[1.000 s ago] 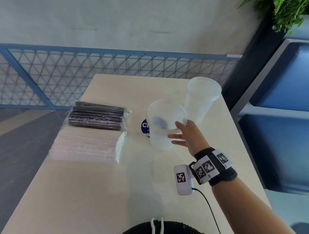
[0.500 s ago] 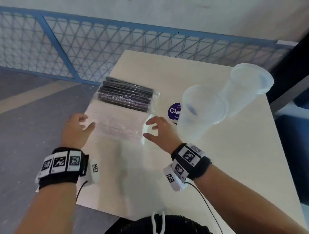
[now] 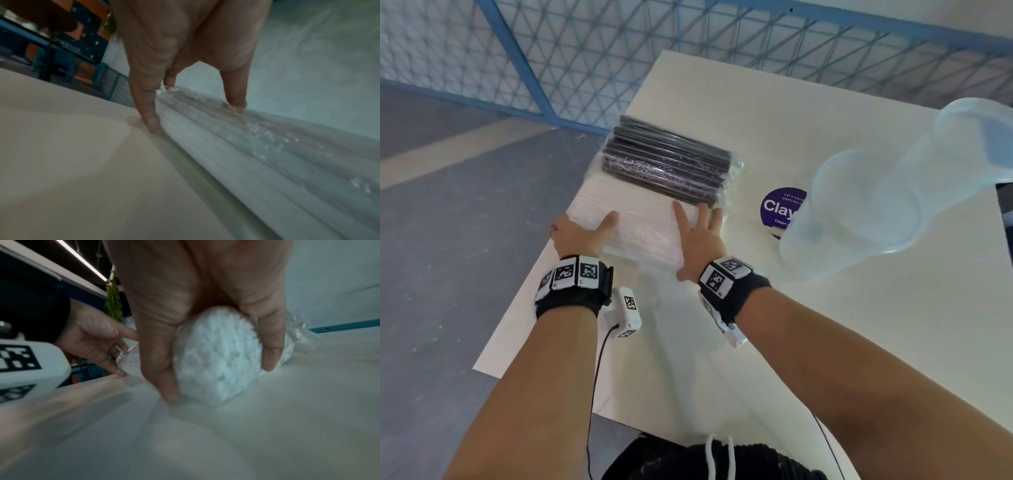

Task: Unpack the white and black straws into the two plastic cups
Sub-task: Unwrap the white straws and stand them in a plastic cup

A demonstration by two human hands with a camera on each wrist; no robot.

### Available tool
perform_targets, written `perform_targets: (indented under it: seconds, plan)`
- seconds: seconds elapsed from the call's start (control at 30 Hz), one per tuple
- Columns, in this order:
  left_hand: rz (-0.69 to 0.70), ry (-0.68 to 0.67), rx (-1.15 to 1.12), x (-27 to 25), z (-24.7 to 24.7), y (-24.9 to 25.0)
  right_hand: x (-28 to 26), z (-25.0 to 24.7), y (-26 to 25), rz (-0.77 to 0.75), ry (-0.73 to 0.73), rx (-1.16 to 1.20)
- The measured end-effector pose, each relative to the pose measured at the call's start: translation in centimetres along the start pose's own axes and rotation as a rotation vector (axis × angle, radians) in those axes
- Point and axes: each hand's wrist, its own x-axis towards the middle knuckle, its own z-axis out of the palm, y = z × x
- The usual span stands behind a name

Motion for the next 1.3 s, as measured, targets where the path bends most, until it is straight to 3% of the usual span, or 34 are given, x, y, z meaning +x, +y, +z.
perform_targets:
  seconds: [0.17, 0.27, 0.4, 0.5, 0.57, 0.67, 0.73, 0.8, 0.9, 1.0, 1.1, 1.2, 1.3]
  plan:
    - [0.128, 0.071, -0.095, -1.8, -0.8, -1.2, -1.5, -0.4, 1.2, -0.015, 0.043, 0.046]
    - [0.259, 0.132, -0.085, -3.6, -1.2, -1.1, -3.7, -0.2, 2.3, -0.016, 0.098, 0.304]
    - [0.563, 0.188, -0.112, -6.1, -1.4, 0.9, -6.6, 0.5, 4.4, 0.031, 0.160, 0.599]
    - [0.674, 0.149, -0.335, -7.6, -1.9, 2.4, -8.2, 0.9, 6.0, 0.062, 0.178, 0.801]
    - [0.598, 0.001, -0.538, -8.0, -1.8, 2.9, -9.2, 1.1, 6.4, 0.066, 0.182, 0.955]
    - [0.383, -0.505, -0.648, -8.7, -0.5, 2.9, -10.7, 1.1, 6.5, -0.014, 0.161, 1.209]
    - [0.333, -0.787, -0.603, -9.7, 0.4, 2.6, -11.6, 0.9, 6.4, -0.078, 0.116, 1.351]
    - [0.369, -0.956, -0.571, -10.6, 1.1, 2.6, -12.5, 0.6, 6.7, -0.122, 0.056, 1.429]
    - [0.389, -1.068, -0.637, -11.6, 1.5, 3.1, -13.6, 0.5, 7.8, -0.160, -0.018, 1.422]
    - [0.389, -1.033, -0.664, -12.5, 1.6, 3.7, -14.7, 0.6, 8.7, -0.162, -0.059, 1.380]
    - [0.420, -0.915, -0.649, -13.5, 2.0, 4.0, -15.4, 0.0, 8.8, -0.147, 0.028, 1.186]
    - [0.450, -0.783, -0.601, -14.3, 2.1, 4.1, -15.9, -1.6, 8.4, -0.185, 0.227, 1.066]
    - [0.486, -0.688, -0.538, -14.8, 2.1, 4.1, -16.7, -4.3, 7.9, -0.226, 0.517, 1.061]
